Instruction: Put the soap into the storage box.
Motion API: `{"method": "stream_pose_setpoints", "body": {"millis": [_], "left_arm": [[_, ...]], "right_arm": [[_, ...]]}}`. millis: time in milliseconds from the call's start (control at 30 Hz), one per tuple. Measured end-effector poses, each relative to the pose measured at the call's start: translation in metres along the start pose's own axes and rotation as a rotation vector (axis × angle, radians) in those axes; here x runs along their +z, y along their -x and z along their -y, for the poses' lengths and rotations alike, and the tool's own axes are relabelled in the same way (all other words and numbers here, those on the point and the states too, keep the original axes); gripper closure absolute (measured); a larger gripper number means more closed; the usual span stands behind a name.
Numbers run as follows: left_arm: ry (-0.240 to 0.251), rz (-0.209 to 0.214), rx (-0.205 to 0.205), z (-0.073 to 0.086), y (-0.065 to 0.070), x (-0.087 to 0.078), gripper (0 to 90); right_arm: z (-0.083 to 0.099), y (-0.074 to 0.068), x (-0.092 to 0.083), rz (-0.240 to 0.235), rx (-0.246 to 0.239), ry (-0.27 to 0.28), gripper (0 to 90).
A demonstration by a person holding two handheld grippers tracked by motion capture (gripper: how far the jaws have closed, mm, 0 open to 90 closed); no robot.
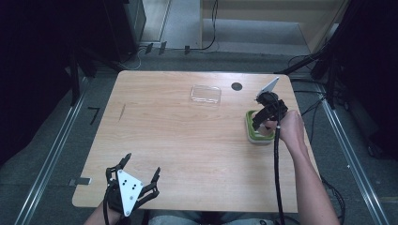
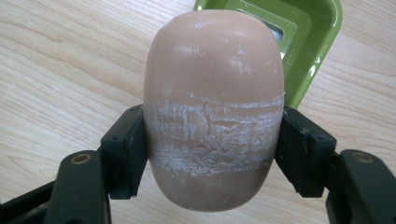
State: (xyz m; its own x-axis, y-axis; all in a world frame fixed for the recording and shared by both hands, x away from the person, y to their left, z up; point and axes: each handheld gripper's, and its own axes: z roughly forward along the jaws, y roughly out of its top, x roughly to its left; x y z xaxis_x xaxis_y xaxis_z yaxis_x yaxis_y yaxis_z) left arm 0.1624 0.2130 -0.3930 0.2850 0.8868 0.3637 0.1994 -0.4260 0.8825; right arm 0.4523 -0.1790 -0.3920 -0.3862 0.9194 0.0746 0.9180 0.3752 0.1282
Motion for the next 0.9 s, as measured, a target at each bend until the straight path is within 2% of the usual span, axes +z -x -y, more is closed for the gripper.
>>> {"method": "stream_pose_setpoints", "body": {"millis": [367, 900], "left_arm": [[0.000, 0.000, 0.001, 0.000, 0.000, 0.000, 14.0], [0.004, -0.001, 0.007, 0.000, 0.001, 0.000, 14.0]], "right_arm": [[-0.010, 0.002, 0.001, -0.012, 0.026, 0.011, 33.4], [-0.020, 0.009, 0.017, -0.019, 0.105, 0.008, 33.4]]}}
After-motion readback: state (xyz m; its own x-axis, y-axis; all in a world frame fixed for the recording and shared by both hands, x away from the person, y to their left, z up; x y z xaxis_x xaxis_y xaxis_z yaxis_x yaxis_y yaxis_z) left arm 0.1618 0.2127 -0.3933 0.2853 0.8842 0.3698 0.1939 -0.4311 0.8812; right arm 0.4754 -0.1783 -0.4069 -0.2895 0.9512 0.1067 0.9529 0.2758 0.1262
